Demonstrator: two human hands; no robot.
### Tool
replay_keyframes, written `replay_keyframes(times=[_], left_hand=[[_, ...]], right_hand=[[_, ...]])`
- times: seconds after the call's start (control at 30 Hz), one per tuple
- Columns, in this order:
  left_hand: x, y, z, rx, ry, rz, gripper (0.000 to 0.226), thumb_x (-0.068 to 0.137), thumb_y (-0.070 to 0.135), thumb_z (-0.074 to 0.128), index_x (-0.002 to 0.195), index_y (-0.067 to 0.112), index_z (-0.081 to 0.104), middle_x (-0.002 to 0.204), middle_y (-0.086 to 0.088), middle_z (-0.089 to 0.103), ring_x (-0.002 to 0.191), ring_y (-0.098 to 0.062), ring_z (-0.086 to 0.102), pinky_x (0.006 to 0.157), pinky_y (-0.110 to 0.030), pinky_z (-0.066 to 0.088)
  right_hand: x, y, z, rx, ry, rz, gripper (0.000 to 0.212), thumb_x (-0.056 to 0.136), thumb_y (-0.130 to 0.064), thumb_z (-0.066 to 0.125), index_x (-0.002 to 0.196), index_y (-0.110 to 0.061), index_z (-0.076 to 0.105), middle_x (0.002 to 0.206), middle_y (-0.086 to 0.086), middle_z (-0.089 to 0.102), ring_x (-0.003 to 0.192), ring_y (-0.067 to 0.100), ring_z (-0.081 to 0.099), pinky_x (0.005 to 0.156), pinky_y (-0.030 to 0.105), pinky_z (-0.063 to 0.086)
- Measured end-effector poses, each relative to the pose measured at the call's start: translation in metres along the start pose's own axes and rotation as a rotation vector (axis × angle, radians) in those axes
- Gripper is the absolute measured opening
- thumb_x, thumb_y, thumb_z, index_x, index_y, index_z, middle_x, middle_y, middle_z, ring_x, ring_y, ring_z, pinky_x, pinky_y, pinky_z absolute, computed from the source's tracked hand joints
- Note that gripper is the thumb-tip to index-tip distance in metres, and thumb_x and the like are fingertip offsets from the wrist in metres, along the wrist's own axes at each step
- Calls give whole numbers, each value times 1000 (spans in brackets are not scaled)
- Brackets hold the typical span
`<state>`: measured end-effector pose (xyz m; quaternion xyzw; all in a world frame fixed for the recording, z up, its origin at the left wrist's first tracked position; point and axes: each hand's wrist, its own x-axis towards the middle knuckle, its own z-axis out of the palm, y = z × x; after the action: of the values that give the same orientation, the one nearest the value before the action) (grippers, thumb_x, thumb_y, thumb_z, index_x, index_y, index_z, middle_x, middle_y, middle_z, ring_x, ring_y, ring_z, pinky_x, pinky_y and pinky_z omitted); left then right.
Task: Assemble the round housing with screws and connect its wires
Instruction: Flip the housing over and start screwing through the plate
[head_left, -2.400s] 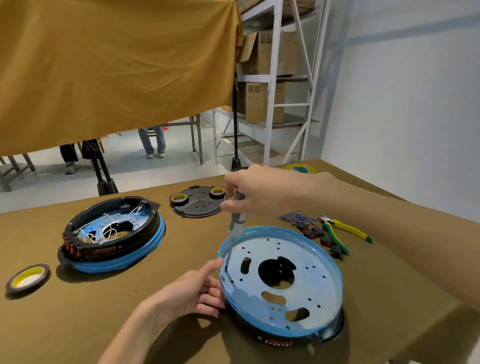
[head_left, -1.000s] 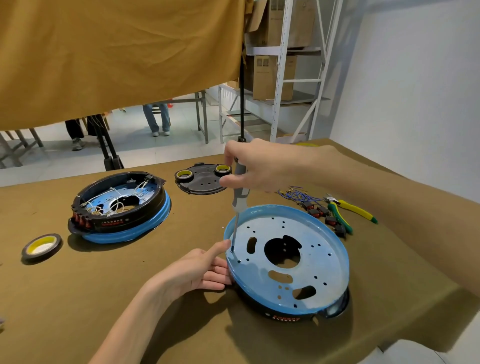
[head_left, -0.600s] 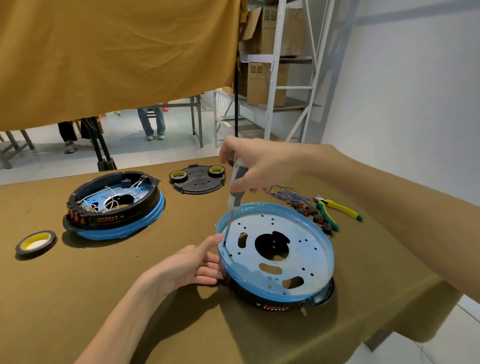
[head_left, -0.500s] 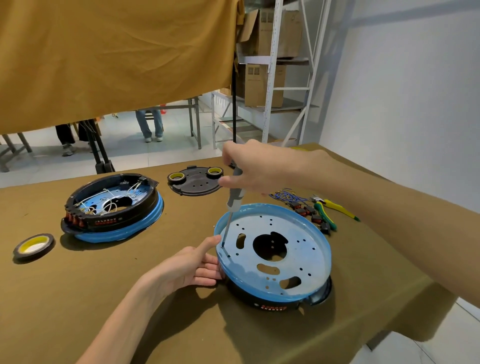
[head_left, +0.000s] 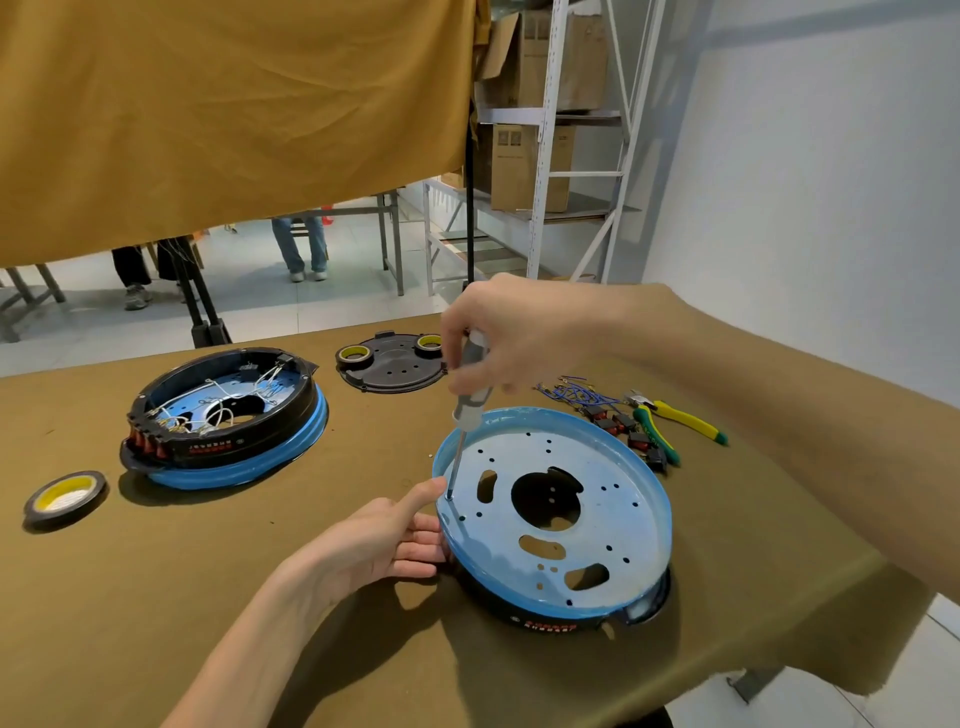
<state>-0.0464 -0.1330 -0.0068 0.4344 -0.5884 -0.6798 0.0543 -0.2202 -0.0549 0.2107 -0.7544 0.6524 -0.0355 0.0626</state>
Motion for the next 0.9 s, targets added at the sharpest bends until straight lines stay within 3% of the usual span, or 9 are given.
replay_keyframes(times=[0.1,0.17,0.27,0.4,0.53,0.6,0.7,0.8,0.9], left_hand=[[0,0,1,-3,17,3,85,68,77,65,113,5,70,98,-9,81,87,-18,78,75,-31,63],[0,0,3,-16,30,-3,75,81,72,63,111,4,71,97,-10,81,84,-17,78,74,-31,62],[1,0,3,-40,23,-12,68,87,67,61,111,3,72,98,-12,80,84,-18,76,74,-31,62],[0,0,2,-38,16,-5,69,86,68,62,110,3,72,98,-12,80,85,-18,77,73,-30,61],[1,-1,2,-37,19,2,69,86,69,61,109,5,72,97,-10,80,86,-18,78,74,-30,62],[3,-1,2,-32,24,-9,69,86,69,60,110,5,71,99,-10,80,89,-19,79,75,-31,63],[3,-2,1,-24,23,-13,72,85,70,60,113,5,71,101,-10,80,94,-20,78,80,-32,64],[5,-2,0,-16,15,-10,72,85,71,60,114,6,71,102,-10,80,97,-21,78,79,-31,63],[4,-3,0,-9,10,-2,73,83,71,60,113,6,71,101,-10,80,95,-20,78,79,-31,63]], right_hand=[[6,1,6,-153,50,87,51,100,-63,45,98,-17,68,69,0,73,56,14,71,50,28,56],[3,4,8,-73,19,77,46,97,-65,52,109,-21,60,80,-3,70,71,17,69,55,31,52],[-4,7,7,17,-23,-2,34,95,-43,67,118,-27,47,88,-5,63,76,13,62,58,30,47],[-1,5,20,-155,198,9,37,103,-54,49,112,-18,52,80,-4,60,68,13,58,54,31,41],[-5,8,1,94,-84,65,50,91,-39,72,127,-23,40,92,2,66,79,25,71,61,40,60],[-4,5,2,52,-70,66,43,94,-34,70,125,-23,43,90,3,68,71,23,73,57,34,61],[-1,3,10,-27,48,61,36,102,-47,56,122,-18,46,89,2,67,67,21,72,59,37,62],[-4,8,2,99,-84,52,51,93,-35,73,128,-23,37,93,2,69,77,24,71,62,38,61],[-2,8,6,55,-13,40,38,99,-37,64,124,-21,41,87,1,71,59,15,70,50,26,54]])
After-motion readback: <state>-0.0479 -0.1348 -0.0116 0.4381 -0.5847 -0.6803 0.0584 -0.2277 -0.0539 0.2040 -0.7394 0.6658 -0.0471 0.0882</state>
